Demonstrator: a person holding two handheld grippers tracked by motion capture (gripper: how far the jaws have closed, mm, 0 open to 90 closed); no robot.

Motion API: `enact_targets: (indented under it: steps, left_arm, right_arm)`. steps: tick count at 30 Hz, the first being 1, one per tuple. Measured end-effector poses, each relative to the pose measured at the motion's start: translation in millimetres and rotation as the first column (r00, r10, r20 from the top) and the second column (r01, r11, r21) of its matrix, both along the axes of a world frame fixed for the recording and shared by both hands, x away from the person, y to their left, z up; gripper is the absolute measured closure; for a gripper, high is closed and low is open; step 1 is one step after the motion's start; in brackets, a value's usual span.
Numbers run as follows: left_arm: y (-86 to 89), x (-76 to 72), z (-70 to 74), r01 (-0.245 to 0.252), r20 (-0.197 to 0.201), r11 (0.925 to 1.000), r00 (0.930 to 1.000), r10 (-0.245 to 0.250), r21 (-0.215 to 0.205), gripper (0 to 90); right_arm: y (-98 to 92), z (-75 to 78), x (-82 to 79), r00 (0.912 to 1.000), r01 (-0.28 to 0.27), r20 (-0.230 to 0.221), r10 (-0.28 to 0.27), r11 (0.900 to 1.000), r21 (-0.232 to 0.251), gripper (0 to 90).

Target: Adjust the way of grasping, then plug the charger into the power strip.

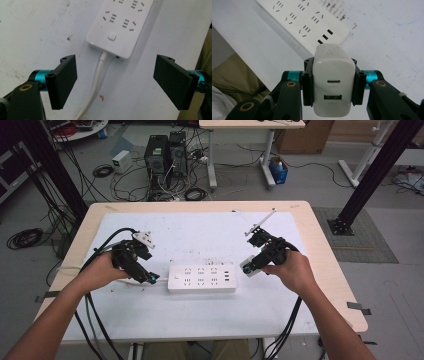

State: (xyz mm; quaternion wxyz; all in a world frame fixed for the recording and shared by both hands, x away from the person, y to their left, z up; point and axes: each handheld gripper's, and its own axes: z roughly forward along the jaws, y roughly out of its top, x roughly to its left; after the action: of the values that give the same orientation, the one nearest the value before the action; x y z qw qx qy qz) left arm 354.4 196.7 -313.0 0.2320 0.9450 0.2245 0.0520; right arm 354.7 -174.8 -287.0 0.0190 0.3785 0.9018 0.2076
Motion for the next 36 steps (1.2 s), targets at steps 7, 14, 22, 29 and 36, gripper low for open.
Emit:
enact_targets:
  steps: [7,14,22,29,36]
  left_arm:
    - [13.3,-2.4,-0.9,-0.018,-0.023,0.9991,0.9996,0.019,0.039,19.3]
    - [24.8,-7.5,-4.6,-0.038,-0.036,0.9983,0.9985,0.040,0.043,19.3]
    - [26.2,-10.3,-6.5,-0.031,-0.036,0.9983,0.9988,0.033,0.050,19.3]
    - [27.5,-9.2,-2.1,-0.015,-0.029,0.9975,0.9994,0.017,0.069,19.3]
    - [35.0,-7.6,-6.1,-0.021,-0.016,0.9925,0.9996,0.023,0.121,19.3]
  right_arm:
    - [0.5,6.1,3.8,0.9996,-0.020,0.019,0.021,0.999,-0.044,62.4]
    - [-1.2,11.4,8.6,0.9988,-0.039,0.027,0.041,0.996,-0.086,62.3]
    - [-4.1,12.4,9.0,0.9990,-0.039,0.019,0.041,0.993,-0.111,62.3]
    - [-7.4,18.2,6.9,0.9985,-0.053,0.008,0.054,0.991,-0.124,62.3]
    - [1.1,25.0,11.8,0.9928,-0.113,0.022,0.118,0.982,-0.151,62.2]
